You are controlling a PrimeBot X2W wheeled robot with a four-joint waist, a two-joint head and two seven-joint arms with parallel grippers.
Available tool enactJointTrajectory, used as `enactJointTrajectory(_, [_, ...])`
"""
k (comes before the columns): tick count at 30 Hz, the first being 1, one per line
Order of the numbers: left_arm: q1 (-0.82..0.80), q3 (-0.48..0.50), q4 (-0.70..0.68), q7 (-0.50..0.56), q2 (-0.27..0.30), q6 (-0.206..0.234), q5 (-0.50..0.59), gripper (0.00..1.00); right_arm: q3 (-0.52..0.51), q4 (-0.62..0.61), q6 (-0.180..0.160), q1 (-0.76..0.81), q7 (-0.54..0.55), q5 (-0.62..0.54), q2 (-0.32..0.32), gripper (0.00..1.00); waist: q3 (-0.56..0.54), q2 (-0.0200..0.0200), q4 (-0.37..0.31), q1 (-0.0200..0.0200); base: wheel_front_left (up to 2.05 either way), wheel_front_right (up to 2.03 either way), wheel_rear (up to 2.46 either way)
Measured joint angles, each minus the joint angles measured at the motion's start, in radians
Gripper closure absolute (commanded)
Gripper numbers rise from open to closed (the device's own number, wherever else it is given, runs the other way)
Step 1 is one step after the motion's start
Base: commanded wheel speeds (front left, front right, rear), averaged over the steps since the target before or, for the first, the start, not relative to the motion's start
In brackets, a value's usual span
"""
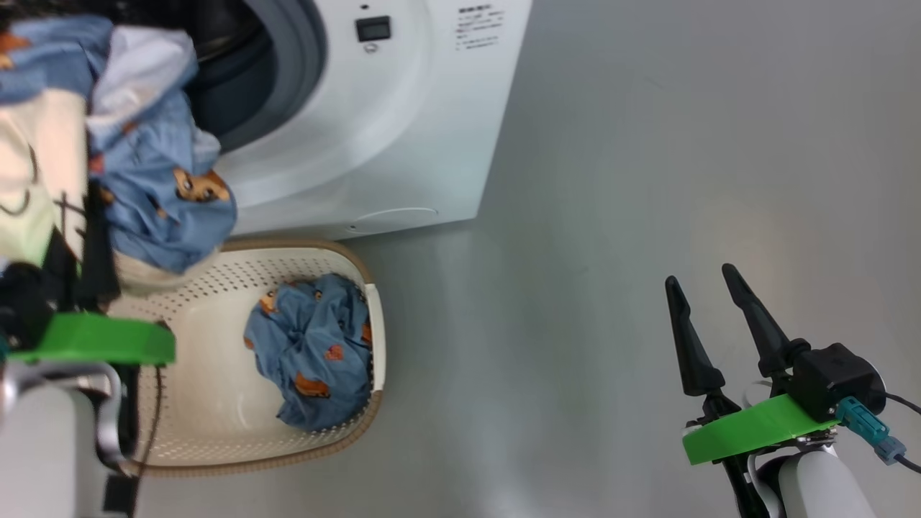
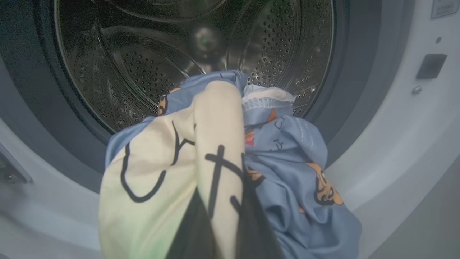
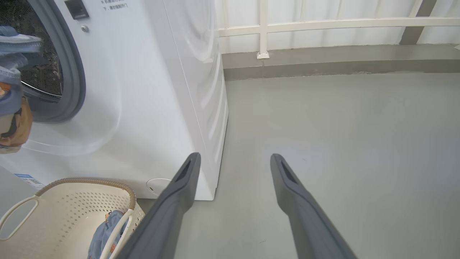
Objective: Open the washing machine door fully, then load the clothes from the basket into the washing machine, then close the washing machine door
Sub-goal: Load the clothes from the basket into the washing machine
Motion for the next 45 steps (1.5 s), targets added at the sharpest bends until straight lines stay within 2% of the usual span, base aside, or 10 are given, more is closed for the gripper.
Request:
enactJointTrajectory(21, [-0.521, -0.015, 0.362, 0.022, 0.142, -0.058, 0.024, 1.0, 0.033, 0.002, 0.0, -0.049, 0.0, 0.051, 0.0, 0.0, 0.141, 0.0, -0.082, 0.0, 0.0, 0.0, 0.0])
enactJointTrajectory(32, [-0.739, -0.043, 0.538, 0.114, 0.143, -0.075, 0.009, 1.0, 0.063, 0.01, 0.0, -0.063, 0.0, 0.064, 0.0, 0.0, 0.214, 0.0, -0.105, 0.0, 0.0, 0.0, 0.0])
enactJointTrajectory(37, [-0.836, -0.076, 0.602, 0.116, 0.147, -0.078, 0.027, 1.0, 0.083, 0.013, 0.0, -0.063, 0.0, 0.084, 0.0, 0.0, 0.244, 0.0, -0.11, 0.0001, 0.0, 0.0, 0.0])
enactJointTrajectory(40, [-0.869, -0.09, 0.632, 0.087, 0.147, -0.076, 0.04, 1.0, 0.086, 0.012, 0.0, -0.06, 0.0, 0.095, 0.0, 0.0, 0.258, 0.0, -0.114, 0.0, 0.0, 0.0, 0.0])
enactJointTrajectory(45, [-0.921, -0.11, 0.611, 0.005, 0.167, -0.04, 0.082, 1.0, 0.105, 0.012, 0.0, -0.06, 0.0, 0.101, 0.0, 0.0, 0.287, 0.0, -0.12, 0.0, 0.0, 0.0, 0.0])
